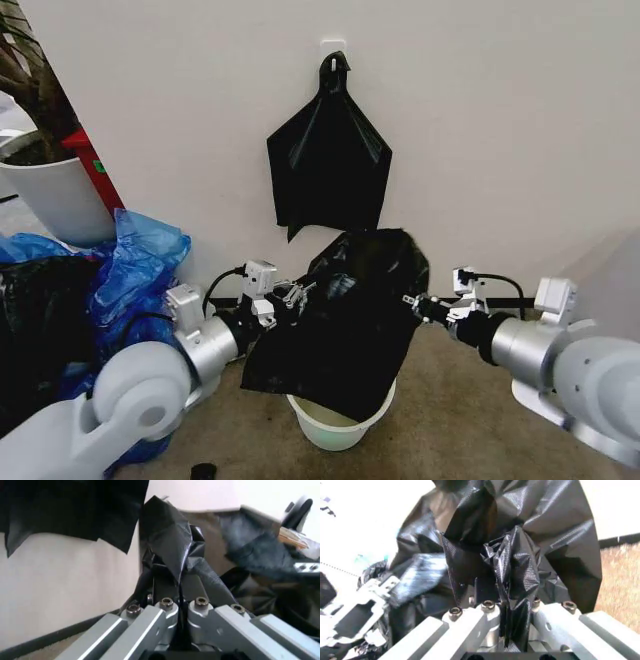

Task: Place the garbage bag over the trash bin.

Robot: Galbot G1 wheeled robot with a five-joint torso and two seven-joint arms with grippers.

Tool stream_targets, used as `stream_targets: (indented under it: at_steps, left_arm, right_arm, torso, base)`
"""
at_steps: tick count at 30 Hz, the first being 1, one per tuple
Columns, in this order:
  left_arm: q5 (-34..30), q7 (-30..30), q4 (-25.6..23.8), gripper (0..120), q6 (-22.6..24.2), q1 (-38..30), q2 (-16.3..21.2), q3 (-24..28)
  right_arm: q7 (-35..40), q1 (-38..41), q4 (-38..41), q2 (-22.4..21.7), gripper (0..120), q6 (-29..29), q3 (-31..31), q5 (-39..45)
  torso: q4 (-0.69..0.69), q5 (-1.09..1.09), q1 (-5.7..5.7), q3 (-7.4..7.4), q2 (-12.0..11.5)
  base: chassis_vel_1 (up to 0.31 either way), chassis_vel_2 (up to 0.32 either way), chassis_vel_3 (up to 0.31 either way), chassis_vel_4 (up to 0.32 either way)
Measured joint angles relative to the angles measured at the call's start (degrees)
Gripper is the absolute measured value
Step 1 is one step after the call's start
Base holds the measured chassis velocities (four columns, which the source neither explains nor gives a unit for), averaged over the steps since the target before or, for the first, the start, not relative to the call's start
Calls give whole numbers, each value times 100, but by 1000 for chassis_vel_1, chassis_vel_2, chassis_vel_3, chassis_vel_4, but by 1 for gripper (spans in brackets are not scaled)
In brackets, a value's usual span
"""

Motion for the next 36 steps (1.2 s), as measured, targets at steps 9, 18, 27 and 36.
stream_targets:
  at_steps: [9,18,27,36]
  left_arm:
    - [-110,191,194,0,-23,-904,-247,539]
    - [-93,136,783,0,-178,-1117,-843,1214]
    - [235,179,799,0,-81,-859,-1030,1403]
    - [438,638,1257,0,-159,-646,-1084,1283]
  right_arm:
    - [-176,-17,2,-65,0,16,256,-58]
    - [382,-218,1,-1,0,2,295,-7]
    - [932,-506,2,-108,0,-129,607,616]
    - [607,-914,1,142,0,-230,442,188]
  torso:
    - [-2,3,0,0,0]
    - [-1,3,0,0,0]
    - [0,2,0,0,0]
    - [-1,0,0,0,0]
  base:
    - [0,0,0,0]
    - [0,0,0,0]
    - [0,0,0,0]
    - [0,0,0,0]
